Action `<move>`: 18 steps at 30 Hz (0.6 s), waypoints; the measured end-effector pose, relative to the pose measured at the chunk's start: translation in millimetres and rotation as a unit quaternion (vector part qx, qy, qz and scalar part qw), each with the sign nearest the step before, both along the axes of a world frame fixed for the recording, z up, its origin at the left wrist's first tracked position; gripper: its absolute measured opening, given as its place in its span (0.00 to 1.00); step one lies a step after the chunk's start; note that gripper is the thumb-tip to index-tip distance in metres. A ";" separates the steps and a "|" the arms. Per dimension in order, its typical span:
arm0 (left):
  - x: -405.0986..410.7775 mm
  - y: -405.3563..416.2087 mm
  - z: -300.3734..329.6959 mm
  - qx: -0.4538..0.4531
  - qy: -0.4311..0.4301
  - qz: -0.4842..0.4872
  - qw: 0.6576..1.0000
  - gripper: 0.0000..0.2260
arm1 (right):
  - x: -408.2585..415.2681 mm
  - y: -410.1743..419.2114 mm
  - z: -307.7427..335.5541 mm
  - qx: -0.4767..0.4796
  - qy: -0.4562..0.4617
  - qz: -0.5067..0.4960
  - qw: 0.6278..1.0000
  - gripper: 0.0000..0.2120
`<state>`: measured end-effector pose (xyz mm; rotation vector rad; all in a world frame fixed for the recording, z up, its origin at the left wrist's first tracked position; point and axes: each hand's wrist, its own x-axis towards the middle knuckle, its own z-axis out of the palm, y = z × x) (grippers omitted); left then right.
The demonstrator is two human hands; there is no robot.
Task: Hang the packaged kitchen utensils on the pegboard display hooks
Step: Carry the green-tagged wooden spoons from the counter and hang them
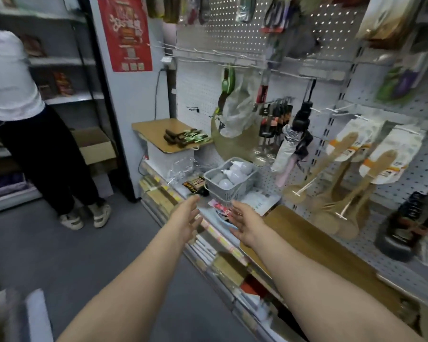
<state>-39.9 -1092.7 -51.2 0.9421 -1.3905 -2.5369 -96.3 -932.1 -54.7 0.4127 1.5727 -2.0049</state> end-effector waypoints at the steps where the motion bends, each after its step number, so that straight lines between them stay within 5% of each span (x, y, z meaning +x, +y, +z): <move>1: -7.9 -11.3 -1.6 0.002 0.004 0.002 1.000 0.20 | -9.1 -12.8 -2.3 -0.001 -0.002 0.004 1.000 0.09; 18: -287.4 -257.6 19.6 -0.046 -0.015 0.016 0.999 0.20 | -307.8 -272.5 -1.5 -0.031 -0.012 0.036 0.999 0.14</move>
